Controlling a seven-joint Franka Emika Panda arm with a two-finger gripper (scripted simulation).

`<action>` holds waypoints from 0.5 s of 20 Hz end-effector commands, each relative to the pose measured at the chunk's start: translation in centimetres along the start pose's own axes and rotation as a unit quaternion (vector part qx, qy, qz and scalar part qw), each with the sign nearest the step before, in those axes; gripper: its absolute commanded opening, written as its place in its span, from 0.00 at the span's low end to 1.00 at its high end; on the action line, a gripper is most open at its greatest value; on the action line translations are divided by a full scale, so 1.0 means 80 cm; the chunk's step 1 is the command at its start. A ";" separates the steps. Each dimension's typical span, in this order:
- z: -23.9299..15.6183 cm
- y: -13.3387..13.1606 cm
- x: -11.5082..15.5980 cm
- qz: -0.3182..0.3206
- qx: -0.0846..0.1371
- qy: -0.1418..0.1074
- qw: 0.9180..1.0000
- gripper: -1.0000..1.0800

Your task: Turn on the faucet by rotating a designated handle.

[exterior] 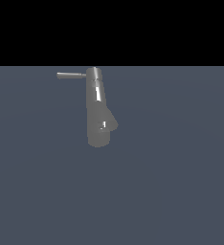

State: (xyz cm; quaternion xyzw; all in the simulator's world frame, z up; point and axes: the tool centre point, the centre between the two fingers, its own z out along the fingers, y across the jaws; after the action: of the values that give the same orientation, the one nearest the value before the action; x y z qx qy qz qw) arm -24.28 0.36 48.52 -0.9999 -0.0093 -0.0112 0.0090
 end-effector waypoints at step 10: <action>0.000 -0.002 0.014 0.023 -0.009 -0.002 1.000 0.00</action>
State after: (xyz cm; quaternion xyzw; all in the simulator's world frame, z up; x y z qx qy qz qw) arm -23.45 0.47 48.52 -0.9999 0.0075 -0.0101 0.0029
